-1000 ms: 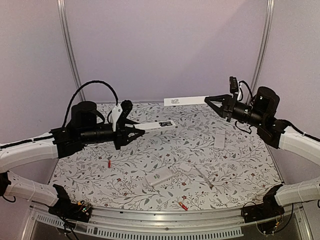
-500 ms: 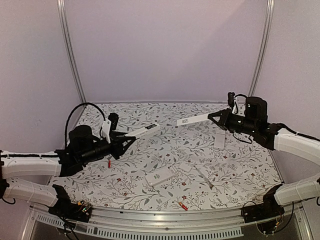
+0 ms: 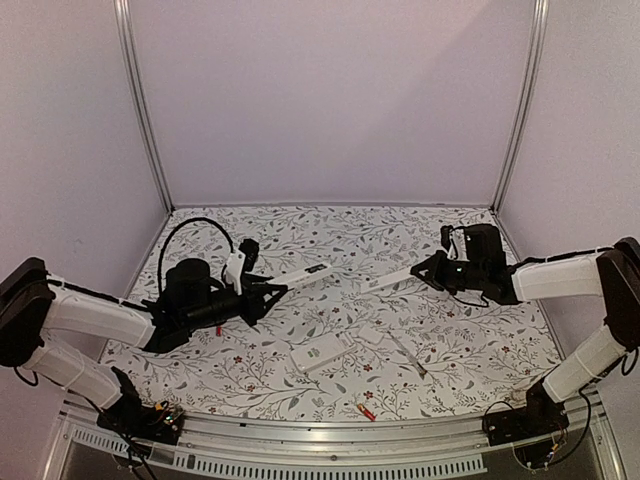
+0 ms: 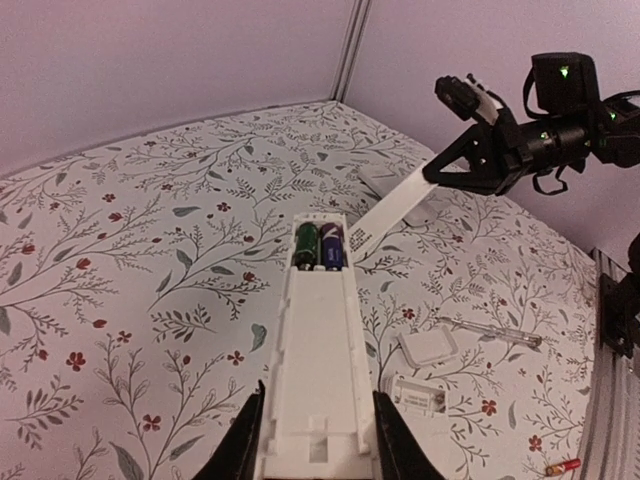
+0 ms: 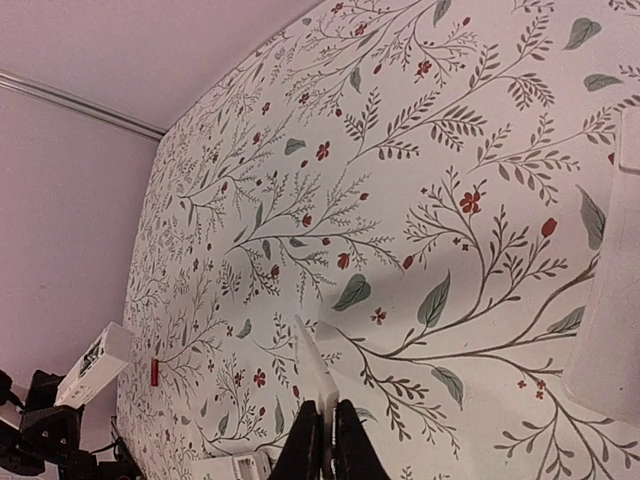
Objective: Unload the batteries from the remote control
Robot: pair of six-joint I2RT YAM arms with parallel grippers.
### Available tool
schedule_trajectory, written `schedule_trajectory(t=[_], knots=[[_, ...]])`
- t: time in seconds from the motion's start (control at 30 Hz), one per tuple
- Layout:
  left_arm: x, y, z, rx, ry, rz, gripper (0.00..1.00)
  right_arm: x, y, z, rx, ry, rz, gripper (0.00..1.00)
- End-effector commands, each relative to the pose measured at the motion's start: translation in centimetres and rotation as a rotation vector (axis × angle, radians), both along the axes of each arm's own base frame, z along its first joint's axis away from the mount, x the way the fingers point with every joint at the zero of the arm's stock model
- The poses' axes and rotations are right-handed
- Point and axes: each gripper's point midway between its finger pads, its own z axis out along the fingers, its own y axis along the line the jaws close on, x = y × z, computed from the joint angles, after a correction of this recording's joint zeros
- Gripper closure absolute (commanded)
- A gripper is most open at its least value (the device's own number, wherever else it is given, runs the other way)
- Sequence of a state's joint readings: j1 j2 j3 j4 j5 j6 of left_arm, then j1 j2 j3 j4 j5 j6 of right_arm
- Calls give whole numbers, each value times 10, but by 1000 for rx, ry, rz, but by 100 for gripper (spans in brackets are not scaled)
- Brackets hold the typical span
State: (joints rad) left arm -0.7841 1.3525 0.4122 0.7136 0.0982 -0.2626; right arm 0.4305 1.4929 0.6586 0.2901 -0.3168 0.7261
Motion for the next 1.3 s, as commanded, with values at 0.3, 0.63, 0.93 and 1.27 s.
schedule_trajectory(t=[0.3,0.63,0.93,1.27], knots=[[3,-18,-40,28,50,-94,100,11,-14,-28,-70,43,-44,58],[-2,-20,-75,76,132,-129,100,1,-33,-9,-189,3,-56,37],[-8,-18,-104,122,219,-140,88,-17,-31,13,-196,-26,19,34],[-9,-9,-114,145,260,-98,46,-60,-36,4,-261,47,136,30]])
